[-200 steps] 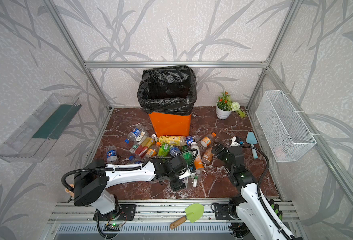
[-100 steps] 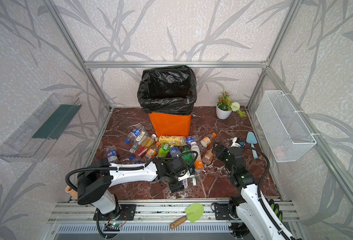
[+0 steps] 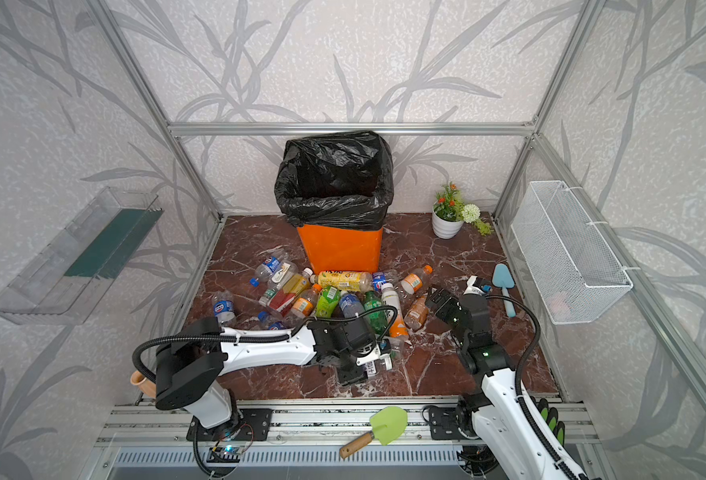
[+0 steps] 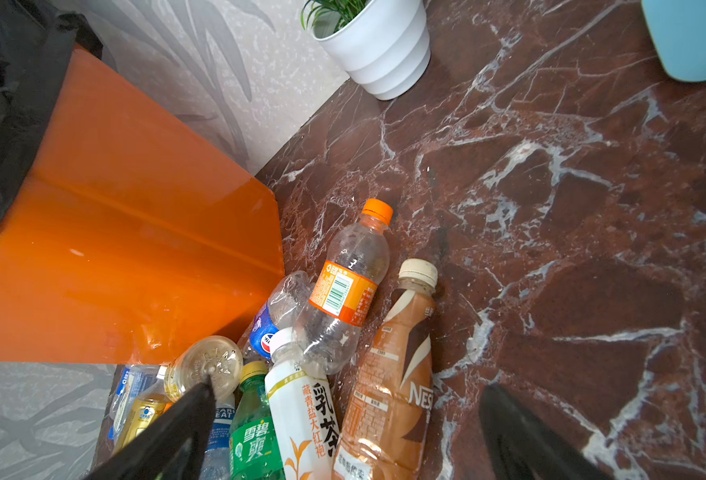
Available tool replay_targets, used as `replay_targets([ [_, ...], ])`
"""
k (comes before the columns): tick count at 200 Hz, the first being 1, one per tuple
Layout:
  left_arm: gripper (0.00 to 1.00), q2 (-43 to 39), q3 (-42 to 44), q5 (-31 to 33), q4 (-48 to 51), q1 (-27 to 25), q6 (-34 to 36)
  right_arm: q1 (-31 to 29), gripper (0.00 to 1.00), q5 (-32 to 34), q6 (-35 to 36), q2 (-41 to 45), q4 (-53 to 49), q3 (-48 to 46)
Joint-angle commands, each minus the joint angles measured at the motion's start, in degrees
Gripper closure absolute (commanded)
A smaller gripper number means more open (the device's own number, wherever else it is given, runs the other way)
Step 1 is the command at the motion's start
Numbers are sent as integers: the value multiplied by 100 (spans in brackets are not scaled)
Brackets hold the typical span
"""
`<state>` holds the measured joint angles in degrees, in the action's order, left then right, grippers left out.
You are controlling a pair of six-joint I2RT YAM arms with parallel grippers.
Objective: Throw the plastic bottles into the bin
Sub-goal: 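Grasp the grape juice bottle with the left gripper, then lift the grape juice bottle with the left gripper and release it into the bin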
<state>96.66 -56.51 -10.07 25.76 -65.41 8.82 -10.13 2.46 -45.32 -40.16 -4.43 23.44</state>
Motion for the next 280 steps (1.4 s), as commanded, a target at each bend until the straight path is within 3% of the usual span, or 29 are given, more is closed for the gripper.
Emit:
replay_targets([
  [1, 46, 257, 64, 29, 290, -60, 76, 63, 1, -61, -73, 85, 126, -85],
  [30, 58, -76, 152, -112, 252, -60, -42, 125, 1, -105, -82, 159, 95, -77],
  [68, 59, -1104, 342, -327, 87, -57, -381, 169, 1, -80, -234, 227, 128, -142],
  [98, 59, -2172, 313, -90, 149, -51, -600, 165, 1, -118, -277, 163, 290, -150],
  [114, 59, -2911, 277, 371, 125, -35, -698, 164, 1, -114, -193, 146, 314, -79],
  [147, 59, -4619, 222, 2076, -474, -17, -868, 178, 1, -40, 74, 192, 372, 92],
  [175, 60, -5788, 308, 3350, -1869, 26, -15, 187, 1, -85, 225, 176, 478, 187],
  [196, 61, -6288, 515, 3488, -3581, 91, 840, 187, 0, -185, 190, 151, 651, 178],
  [214, 61, -6218, 275, 3171, -4393, 250, 1390, 187, 0, -237, 237, 131, 702, 209],
  [239, 63, -5303, -876, 2750, -3988, 881, 1637, 187, 0, -330, 305, 71, 715, 249],
  [280, 63, -2960, -2788, 616, -3683, 3345, -504, 181, 0, -547, 303, 123, 755, 172],
])
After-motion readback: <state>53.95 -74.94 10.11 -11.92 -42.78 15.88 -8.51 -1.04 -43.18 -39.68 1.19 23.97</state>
